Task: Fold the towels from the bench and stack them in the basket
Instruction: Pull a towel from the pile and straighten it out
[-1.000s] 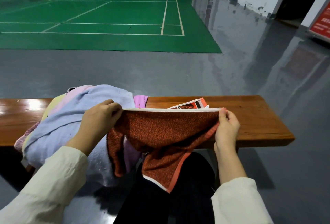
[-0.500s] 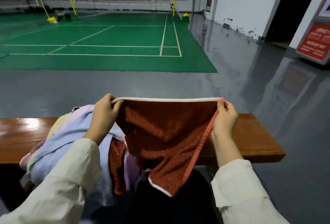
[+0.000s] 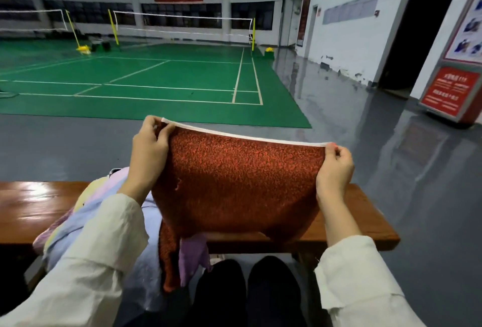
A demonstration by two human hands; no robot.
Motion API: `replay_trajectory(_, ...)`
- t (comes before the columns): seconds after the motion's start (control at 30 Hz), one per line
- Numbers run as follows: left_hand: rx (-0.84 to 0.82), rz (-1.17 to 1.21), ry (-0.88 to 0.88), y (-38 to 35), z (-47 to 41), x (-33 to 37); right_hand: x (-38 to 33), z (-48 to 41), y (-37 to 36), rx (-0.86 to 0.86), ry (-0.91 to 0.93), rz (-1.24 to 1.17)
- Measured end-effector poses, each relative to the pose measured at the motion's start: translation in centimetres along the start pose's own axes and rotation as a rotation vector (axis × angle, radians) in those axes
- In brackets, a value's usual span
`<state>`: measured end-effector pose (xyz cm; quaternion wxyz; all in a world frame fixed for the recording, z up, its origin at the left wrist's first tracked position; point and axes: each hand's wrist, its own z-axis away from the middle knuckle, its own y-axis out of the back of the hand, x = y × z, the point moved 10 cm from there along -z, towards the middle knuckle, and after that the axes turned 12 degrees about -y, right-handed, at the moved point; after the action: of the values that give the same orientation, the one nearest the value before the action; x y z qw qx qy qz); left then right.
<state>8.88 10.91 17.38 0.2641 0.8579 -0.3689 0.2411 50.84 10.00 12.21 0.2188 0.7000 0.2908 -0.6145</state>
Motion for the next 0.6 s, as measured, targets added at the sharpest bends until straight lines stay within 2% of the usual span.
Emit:
replay_trajectory(0.1,-0.078,-0.078,0.052,-1.2,-0.9,-0.9,-0.6,-0.9,0.3,0.014,-0.006,-0.005)
replay_trajectory(0.2,-0.145,-0.041,0.123,-3.4,-0.9,-3.2,0.8,-2.1,-0.1,0.014,-0.054,-0.037)
replay_trajectory(0.33,-0.041,0.051,0.143,-4.1,-2.2,-3.8,0.1,-3.6,-1.9,-0.038,-0.052,-0.081)
replay_trajectory(0.5,0.12,0.165,-0.003,-3.5,-8.1,1.1,-5.3,-6.4,-3.0,-0.05,-0.005,-0.212)
replay_trajectory(0.6,0.154,0.191,-0.054,-3.3,-8.1,2.3,-6.2,-6.5,-2.2,-0.03,0.021,-0.231)
